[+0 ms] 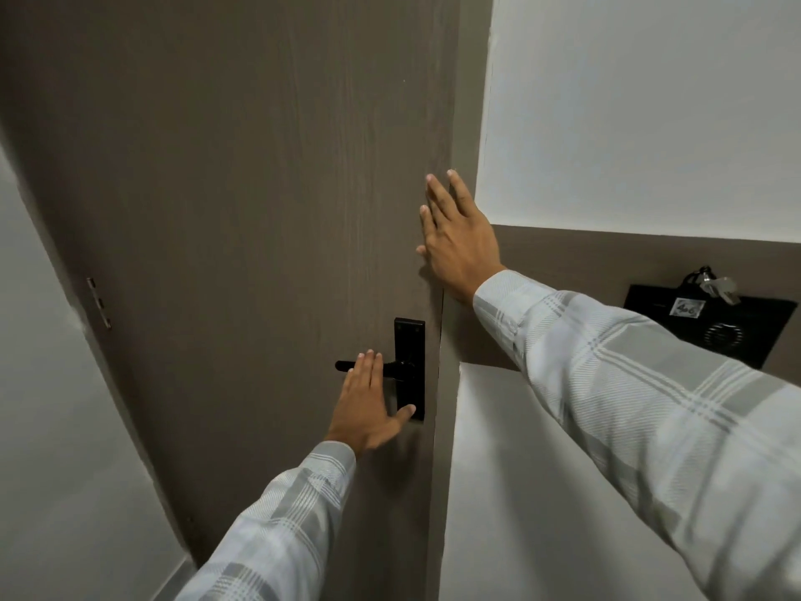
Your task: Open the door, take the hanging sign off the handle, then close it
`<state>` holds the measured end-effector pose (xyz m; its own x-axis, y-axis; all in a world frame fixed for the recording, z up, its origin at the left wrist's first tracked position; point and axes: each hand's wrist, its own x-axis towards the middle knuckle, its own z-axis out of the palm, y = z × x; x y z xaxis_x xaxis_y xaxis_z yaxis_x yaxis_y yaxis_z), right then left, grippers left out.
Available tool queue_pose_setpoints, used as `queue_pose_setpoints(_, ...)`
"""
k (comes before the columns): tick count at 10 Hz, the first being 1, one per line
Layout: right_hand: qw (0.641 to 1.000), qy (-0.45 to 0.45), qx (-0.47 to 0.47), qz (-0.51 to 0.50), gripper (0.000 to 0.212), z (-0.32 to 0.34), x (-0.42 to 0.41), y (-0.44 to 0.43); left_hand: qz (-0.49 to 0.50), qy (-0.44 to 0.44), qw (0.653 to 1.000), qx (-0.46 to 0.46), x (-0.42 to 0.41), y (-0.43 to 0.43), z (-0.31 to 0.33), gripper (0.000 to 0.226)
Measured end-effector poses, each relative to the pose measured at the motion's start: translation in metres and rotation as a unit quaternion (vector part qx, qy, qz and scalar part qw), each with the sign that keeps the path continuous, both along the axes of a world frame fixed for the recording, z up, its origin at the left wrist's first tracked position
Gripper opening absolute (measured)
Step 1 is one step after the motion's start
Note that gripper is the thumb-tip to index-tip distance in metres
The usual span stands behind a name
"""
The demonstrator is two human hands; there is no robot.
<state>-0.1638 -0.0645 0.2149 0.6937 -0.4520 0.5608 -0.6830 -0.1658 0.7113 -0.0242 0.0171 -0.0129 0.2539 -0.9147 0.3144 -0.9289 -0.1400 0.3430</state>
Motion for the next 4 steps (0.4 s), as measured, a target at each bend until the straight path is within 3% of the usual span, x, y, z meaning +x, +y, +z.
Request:
queue_pose_setpoints(3,1.0,0.003,0.008,-0.01,0.065,-0.003,0.005,-0.006,-0.014,-0.012,1.0,0.001,0.007,-0.011,-0.004,0.102)
queue_pose_setpoints(4,1.0,0.003,0.008,-0.009,0.064,0.002,0.005,-0.003,-0.029,-0.069,0.997,0.009,0.014,-0.006,0.009,0.095)
